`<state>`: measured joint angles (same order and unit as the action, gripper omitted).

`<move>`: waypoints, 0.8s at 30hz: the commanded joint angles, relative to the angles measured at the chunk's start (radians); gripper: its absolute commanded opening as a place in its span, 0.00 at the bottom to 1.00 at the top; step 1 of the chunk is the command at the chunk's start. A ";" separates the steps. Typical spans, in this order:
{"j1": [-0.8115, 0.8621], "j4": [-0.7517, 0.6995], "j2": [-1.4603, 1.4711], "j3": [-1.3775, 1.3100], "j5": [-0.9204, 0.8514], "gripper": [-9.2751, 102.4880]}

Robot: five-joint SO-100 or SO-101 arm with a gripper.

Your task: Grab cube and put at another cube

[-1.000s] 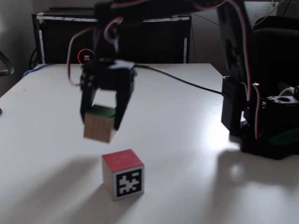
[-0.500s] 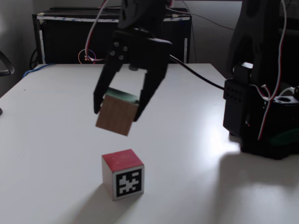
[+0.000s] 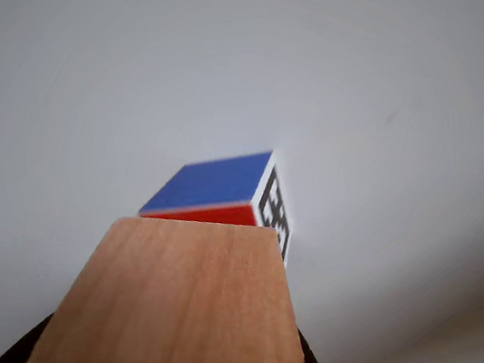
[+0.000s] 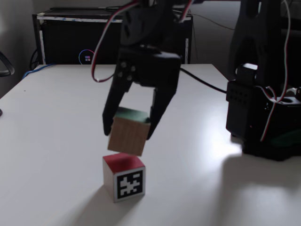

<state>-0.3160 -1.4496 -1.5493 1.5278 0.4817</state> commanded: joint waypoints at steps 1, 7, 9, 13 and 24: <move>0.002 0.015 0.006 -0.032 -0.006 0.15; 0.018 0.014 0.038 -0.054 -0.023 0.19; 0.018 0.015 0.046 -0.054 -0.031 0.27; 0.015 0.015 0.064 -0.057 -0.040 0.41; -0.008 0.005 0.044 -0.046 -0.031 0.52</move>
<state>-0.3099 -1.4450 -1.4772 1.5186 0.4510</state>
